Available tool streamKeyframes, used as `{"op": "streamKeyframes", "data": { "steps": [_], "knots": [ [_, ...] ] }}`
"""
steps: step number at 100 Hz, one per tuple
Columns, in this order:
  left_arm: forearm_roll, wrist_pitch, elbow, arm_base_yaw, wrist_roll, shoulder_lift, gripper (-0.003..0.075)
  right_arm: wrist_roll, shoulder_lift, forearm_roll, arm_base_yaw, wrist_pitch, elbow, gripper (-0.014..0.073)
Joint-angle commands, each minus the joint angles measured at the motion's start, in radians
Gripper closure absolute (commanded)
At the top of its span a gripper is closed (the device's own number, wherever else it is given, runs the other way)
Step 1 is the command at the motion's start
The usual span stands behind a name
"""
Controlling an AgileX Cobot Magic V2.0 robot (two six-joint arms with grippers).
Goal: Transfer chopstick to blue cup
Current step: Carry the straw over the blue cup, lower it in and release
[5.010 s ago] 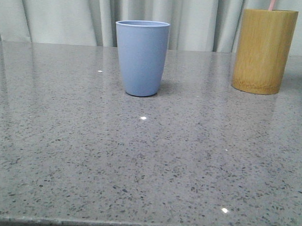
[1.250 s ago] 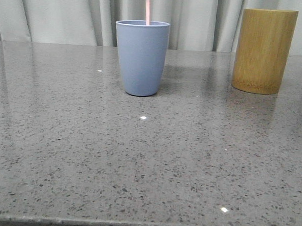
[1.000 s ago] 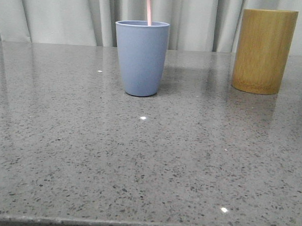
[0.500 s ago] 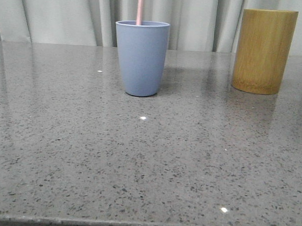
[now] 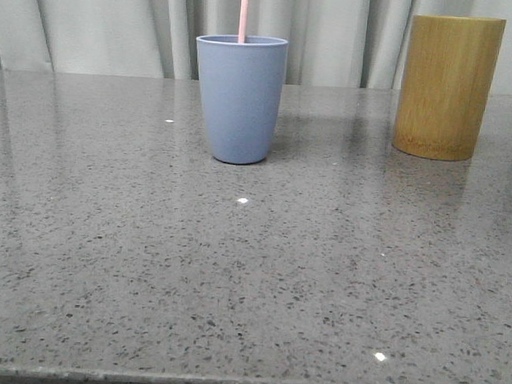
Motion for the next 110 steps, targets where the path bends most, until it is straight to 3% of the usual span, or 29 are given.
{"op": "streamKeyframes", "data": {
  "steps": [1, 36, 77, 110],
  "knots": [
    [-0.01, -0.059, -0.027, 0.004, -0.007, -0.002, 0.0314, -0.019, -0.104, -0.032, -0.018, -0.053, -0.03, 0.0364],
    [-0.01, -0.059, -0.027, 0.004, -0.007, -0.002, 0.0314, -0.019, -0.301, -0.191, -0.209, 0.268, 0.029, 0.0364],
    [-0.01, -0.059, -0.027, 0.004, -0.007, -0.002, 0.0314, -0.019, -0.79, -0.236, -0.361, 0.252, 0.585, 0.0364],
    [-0.01, -0.059, -0.027, 0.004, -0.007, -0.002, 0.0314, 0.024, -1.166, -0.236, -0.372, 0.34, 0.923, 0.0364]
  ]
}}
